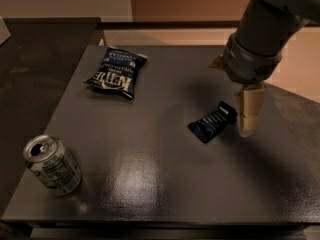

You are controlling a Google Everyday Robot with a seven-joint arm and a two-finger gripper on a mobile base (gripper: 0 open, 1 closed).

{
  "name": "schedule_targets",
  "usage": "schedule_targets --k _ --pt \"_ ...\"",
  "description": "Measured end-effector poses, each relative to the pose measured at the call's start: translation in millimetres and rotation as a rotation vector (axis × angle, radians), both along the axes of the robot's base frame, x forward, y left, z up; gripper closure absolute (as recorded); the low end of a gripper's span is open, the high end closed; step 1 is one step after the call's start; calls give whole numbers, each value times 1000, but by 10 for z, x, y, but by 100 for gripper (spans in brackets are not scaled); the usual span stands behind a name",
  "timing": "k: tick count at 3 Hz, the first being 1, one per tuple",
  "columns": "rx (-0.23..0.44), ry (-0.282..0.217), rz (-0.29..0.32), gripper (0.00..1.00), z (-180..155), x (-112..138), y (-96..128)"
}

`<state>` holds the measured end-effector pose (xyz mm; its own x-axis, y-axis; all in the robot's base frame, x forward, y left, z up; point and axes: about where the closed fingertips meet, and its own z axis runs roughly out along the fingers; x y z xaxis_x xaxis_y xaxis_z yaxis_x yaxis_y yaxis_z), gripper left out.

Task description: Move rxbar blueberry near blue chip bag

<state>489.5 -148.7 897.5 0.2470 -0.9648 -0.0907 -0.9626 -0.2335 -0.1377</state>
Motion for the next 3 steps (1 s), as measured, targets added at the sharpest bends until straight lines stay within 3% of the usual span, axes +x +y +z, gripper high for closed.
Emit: schedule_targets --k 1,3 --pt "-17 38 50 0 -201 -30 7" --pt "-30 82 94 0 -511 -65 -3"
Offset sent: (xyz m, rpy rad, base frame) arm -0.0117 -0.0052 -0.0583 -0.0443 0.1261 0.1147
